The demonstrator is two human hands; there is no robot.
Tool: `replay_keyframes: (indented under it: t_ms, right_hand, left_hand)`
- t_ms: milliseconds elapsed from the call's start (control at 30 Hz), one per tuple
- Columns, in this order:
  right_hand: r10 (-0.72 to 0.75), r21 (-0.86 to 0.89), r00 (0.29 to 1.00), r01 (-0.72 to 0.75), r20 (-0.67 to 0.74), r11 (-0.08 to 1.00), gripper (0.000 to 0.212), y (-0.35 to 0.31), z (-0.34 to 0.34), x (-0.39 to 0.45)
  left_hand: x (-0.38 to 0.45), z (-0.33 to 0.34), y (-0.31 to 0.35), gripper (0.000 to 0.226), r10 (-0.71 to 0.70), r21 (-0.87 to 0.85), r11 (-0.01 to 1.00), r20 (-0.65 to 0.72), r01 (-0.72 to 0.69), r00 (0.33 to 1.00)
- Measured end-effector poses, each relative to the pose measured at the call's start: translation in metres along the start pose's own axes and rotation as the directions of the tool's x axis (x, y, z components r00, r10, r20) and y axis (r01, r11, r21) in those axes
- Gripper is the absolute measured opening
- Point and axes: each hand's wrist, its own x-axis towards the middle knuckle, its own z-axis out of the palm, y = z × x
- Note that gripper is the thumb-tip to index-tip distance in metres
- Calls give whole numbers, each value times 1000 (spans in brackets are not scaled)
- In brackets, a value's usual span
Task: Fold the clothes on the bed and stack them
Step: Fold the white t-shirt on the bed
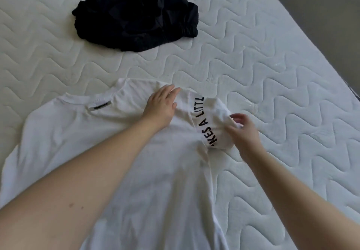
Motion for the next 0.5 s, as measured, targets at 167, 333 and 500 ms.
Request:
replay_keyframes:
  t_ms: [167,333,500]
  right_hand:
    - [299,172,954,-292,-18,941,46,6,0,19]
    - [423,185,846,-496,325,849,37,-3,-8,31]
    - [-7,297,988,-40,157,954,18,-13,-23,41]
  left_hand:
    - [53,5,-9,59,-106,150,985,119,87,987]
    - [93,-9,-4,38,-167,299,948,185,106,969]
    - [102,-29,-7,12,-122,208,973,110,97,986]
